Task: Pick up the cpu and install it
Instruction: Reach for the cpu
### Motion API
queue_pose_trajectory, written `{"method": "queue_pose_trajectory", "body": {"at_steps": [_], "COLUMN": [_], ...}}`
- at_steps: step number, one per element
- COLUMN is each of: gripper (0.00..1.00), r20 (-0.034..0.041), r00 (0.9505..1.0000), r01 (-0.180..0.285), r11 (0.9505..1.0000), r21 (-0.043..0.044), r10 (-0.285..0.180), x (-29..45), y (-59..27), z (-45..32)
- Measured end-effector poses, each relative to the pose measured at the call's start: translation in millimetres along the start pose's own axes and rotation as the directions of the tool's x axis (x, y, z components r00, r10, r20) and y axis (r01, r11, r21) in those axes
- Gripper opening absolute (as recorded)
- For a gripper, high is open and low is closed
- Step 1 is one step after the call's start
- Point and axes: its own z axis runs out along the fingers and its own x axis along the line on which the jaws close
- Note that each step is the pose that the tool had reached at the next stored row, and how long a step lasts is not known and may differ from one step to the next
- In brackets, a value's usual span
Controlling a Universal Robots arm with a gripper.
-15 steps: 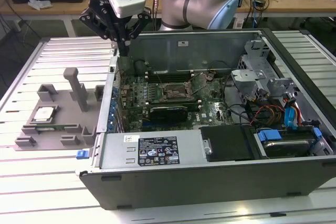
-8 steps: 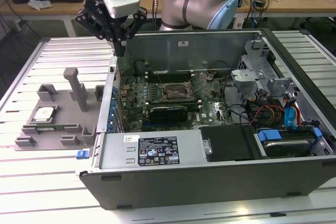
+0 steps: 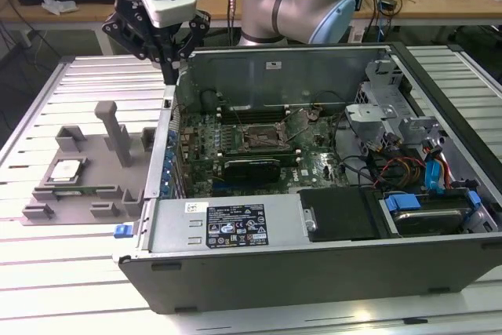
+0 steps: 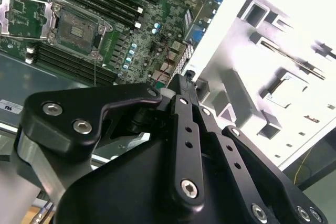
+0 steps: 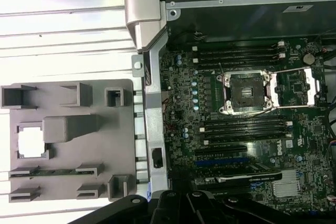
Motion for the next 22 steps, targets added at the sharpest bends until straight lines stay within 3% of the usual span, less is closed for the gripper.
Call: {"method": "queue_pose_trajectory", "body": {"at_steps": [22], "gripper": [0.11], "r20": [0.0001], "r00": [1.0000], "r01": [0.000], "r11": [1.0000], "r21": [0.0000], "r10": [0.000], "x": [28.9], "y": [-2.2], "z": [-0.7]}}
